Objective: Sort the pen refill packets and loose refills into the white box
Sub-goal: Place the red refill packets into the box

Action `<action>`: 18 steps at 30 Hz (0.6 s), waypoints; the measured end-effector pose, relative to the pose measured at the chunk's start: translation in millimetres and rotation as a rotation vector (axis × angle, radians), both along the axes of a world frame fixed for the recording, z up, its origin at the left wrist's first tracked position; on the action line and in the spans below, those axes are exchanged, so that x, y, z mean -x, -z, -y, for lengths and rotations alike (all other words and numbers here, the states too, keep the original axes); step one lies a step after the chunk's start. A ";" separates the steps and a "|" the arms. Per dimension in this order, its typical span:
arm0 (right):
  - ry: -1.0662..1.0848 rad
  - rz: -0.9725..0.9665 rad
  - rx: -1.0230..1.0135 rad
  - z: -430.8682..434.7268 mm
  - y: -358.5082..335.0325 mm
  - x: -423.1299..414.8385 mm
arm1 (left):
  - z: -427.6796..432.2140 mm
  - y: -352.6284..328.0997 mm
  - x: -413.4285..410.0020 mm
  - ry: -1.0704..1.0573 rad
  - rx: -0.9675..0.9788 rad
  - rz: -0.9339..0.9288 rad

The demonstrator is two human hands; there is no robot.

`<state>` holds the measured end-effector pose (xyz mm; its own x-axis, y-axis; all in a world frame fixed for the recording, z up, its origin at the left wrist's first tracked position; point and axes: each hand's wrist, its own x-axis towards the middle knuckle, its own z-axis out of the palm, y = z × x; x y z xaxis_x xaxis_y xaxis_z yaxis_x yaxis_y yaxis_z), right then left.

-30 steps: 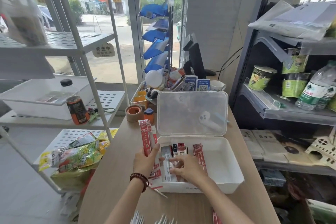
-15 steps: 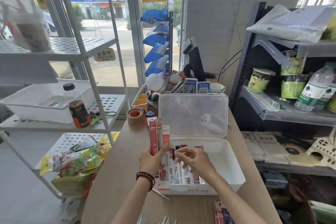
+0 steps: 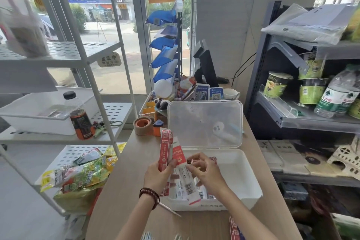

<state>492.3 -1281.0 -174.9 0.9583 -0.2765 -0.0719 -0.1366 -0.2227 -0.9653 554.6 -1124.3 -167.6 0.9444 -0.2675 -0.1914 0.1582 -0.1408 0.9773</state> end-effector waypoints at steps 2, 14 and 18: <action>0.034 0.004 0.012 1.1 2.0 -3.3 | -8.5 1.3 -1.9 -0.019 0.029 -0.027; 0.237 -0.074 0.311 -20.6 33.2 -21.8 | -15.5 2.3 7.2 -0.072 0.071 -0.027; 0.195 -0.098 0.368 -27.7 38.5 -27.9 | -17.7 0.4 4.6 -0.058 0.040 0.003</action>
